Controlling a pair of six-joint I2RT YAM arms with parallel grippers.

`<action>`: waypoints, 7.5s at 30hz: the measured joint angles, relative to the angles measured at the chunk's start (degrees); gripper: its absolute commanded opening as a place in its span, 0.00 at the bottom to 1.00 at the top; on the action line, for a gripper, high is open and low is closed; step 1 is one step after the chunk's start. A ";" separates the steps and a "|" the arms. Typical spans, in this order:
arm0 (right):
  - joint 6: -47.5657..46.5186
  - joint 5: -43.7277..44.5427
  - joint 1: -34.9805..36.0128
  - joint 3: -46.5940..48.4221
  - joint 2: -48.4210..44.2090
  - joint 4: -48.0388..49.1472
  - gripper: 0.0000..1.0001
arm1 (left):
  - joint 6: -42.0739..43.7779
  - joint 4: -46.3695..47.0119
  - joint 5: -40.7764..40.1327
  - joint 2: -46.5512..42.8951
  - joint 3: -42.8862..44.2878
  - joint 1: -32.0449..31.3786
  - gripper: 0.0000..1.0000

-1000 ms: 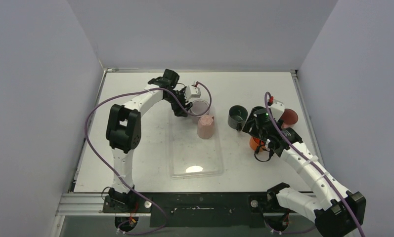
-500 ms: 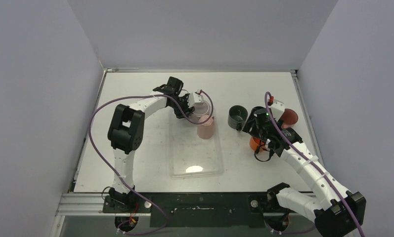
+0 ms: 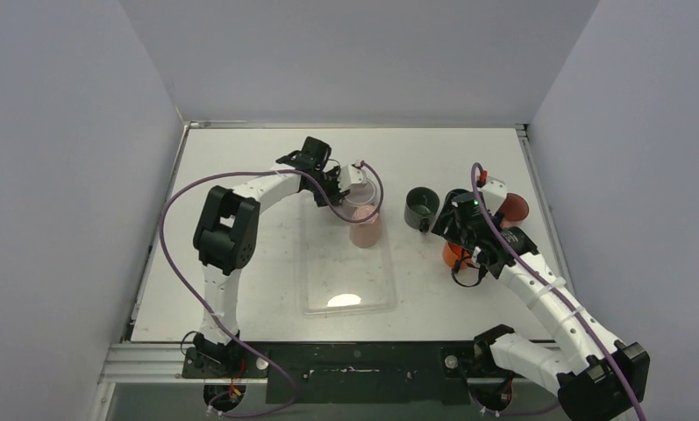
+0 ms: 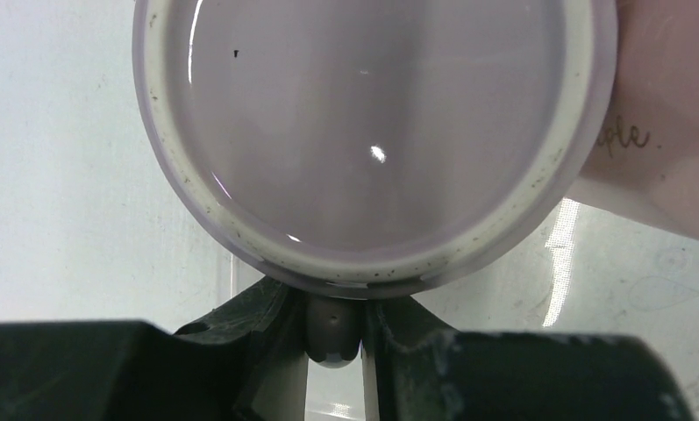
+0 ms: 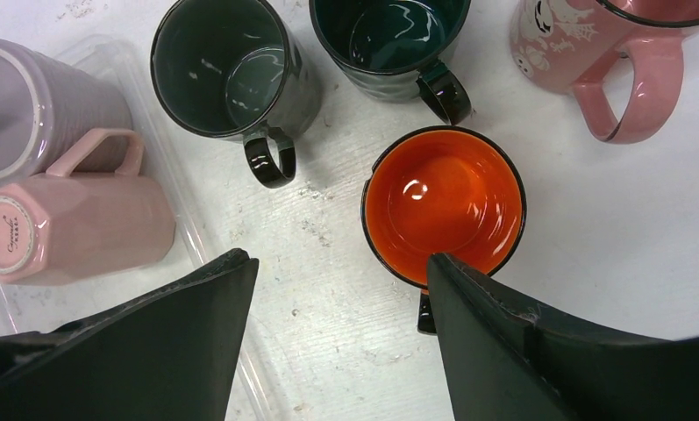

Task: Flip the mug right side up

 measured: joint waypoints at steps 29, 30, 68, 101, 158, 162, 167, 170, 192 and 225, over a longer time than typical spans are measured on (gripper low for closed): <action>-0.74 -15.02 0.44 -6.51 -5.27 15.58 0.73 | -32.92 18.03 3.98 -36.92 -39.67 2.03 0.00; -0.55 -15.32 0.76 -6.69 -5.42 16.02 0.73 | -33.53 18.29 4.00 -37.77 -40.46 2.03 0.00; 12.48 -25.77 27.67 -12.33 -0.85 67.87 0.82 | -77.35 29.57 6.10 -67.78 -38.69 1.51 0.00; 10.40 -11.06 36.63 -0.42 13.25 92.83 0.42 | -99.14 45.72 9.18 -69.61 -32.41 1.14 0.00; 0.28 -30.67 33.68 -11.08 7.06 84.37 0.05 | -112.34 66.36 11.43 -77.15 -60.89 -0.57 0.19; 2.95 -29.27 34.45 -14.82 6.75 84.30 0.05 | -112.83 65.85 10.73 -78.79 -65.70 -1.09 0.18; 5.05 -28.70 35.01 -16.50 6.93 82.88 0.05 | -113.96 66.62 9.42 -80.65 -70.38 -1.49 0.23; 6.14 -28.46 35.30 -17.20 7.76 82.47 0.05 | -113.96 67.30 7.65 -82.79 -73.72 -1.51 0.29; 4.37 -17.70 32.11 -18.51 14.34 72.32 0.05 | -104.48 54.53 -9.62 -95.25 -80.41 0.81 0.32; -15.91 -19.47 46.49 12.57 51.34 64.39 0.05 | -87.80 -8.15 -51.45 -93.94 -31.45 0.83 0.57</action>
